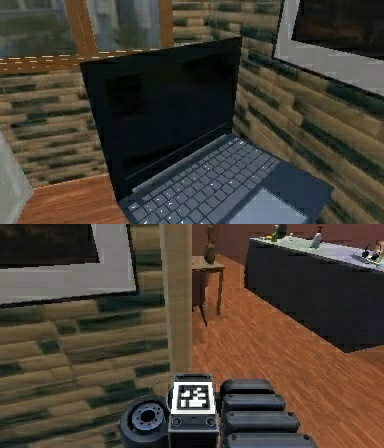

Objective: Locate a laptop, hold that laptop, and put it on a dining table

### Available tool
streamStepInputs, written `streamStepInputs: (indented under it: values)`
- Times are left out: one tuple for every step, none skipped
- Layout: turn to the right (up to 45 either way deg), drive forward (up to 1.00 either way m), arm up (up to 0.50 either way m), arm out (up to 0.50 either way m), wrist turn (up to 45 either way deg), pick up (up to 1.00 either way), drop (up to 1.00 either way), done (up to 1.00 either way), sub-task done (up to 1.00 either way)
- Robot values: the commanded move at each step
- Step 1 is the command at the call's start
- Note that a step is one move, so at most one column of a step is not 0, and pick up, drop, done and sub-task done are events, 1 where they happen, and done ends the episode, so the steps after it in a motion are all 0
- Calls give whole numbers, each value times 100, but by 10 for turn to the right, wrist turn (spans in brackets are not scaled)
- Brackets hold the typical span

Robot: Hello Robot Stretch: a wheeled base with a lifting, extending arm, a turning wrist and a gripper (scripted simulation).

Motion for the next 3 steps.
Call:
streamStepInputs:
  values:
    - [-450, 0, 0, 0, 0, 0, 0, 0, 0]
    - [-60, 0, 0, 0, 0, 0, 0, 0, 0]
    - [450, 0, 0, 0, 0, 0, 0, 0, 0]
